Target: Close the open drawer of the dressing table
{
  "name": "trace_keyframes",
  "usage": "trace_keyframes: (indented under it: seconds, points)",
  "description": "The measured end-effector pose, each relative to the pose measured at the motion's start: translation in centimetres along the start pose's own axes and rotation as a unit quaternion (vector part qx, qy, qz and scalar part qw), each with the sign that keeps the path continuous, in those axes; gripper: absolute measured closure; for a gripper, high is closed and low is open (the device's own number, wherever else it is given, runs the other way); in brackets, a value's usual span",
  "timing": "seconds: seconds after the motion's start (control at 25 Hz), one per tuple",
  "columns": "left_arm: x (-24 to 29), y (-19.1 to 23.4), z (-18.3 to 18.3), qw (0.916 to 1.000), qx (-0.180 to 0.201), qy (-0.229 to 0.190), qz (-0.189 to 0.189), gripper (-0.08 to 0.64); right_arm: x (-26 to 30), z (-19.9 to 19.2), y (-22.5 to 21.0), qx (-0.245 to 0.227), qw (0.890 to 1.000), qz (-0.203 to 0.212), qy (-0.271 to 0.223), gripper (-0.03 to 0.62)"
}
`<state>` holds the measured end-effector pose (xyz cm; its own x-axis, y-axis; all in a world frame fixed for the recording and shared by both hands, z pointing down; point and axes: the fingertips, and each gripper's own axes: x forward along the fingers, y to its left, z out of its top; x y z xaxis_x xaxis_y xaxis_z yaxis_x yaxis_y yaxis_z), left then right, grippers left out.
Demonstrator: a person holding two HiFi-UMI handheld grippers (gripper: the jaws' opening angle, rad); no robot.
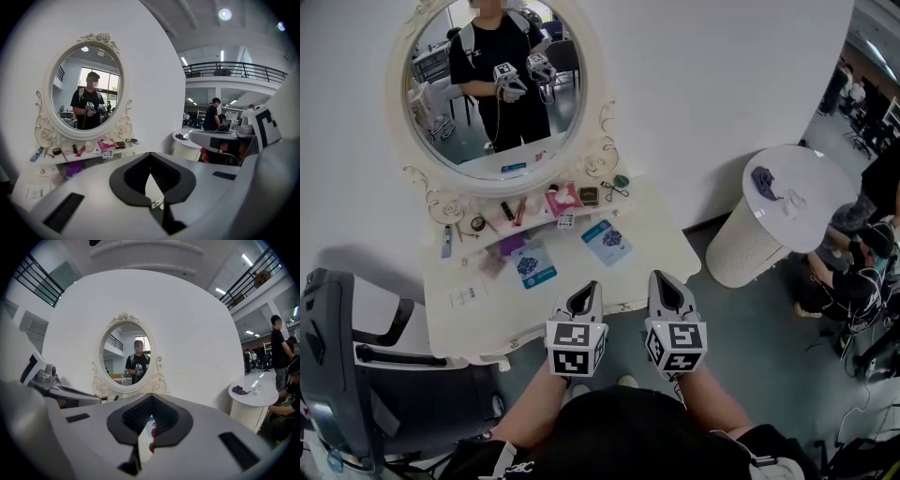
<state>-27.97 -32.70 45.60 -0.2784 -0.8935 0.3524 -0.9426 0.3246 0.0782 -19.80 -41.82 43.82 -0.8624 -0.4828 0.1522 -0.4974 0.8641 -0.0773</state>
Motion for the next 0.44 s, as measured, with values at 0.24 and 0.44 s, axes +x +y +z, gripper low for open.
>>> trace_keyframes:
  seconds: [0.24,0.44]
  points:
    - [-0.02,0.09,-0.54,1.0000,-0.001,0.004,0.004,0.554,0.05,-0.58,0.29,0.004,1.000,0.008,0.006,0.583]
    - [0.05,0.14,-0.72,1.0000,-0.002,0.006,0.007,0.554,0.12,-0.93,0.37,-0.001,1.000,0.011,0.010,0.583]
